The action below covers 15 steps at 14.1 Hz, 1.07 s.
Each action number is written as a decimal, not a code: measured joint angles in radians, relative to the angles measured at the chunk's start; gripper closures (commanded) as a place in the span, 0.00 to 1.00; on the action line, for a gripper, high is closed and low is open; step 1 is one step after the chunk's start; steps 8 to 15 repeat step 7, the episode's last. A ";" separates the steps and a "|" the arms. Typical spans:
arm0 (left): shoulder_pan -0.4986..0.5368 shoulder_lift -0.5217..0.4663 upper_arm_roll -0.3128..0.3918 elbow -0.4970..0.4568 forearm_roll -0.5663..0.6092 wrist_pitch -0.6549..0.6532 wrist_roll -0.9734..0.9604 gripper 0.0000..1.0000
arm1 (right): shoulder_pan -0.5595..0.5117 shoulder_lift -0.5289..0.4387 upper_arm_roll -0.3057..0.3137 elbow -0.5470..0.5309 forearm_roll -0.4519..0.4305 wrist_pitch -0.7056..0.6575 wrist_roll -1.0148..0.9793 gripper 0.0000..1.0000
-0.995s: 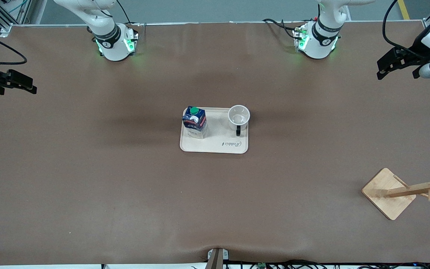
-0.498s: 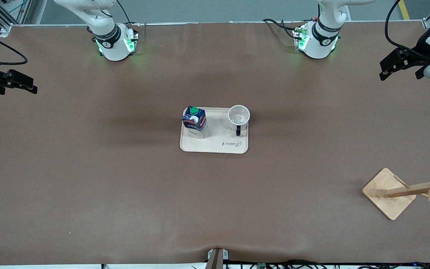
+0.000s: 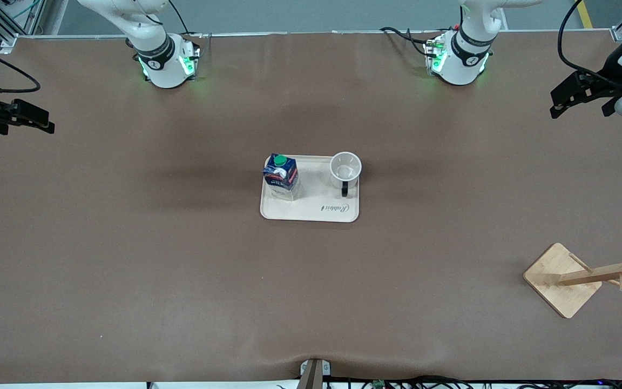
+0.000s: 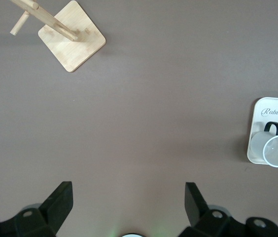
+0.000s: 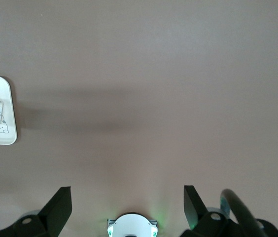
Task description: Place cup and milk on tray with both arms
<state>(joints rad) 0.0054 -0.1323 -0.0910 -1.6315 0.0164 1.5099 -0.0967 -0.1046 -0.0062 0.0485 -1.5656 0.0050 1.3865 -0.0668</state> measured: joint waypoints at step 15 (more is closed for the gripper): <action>0.000 0.002 0.000 0.007 0.000 -0.011 0.000 0.00 | 0.017 -0.001 0.005 0.002 0.001 0.000 0.001 0.00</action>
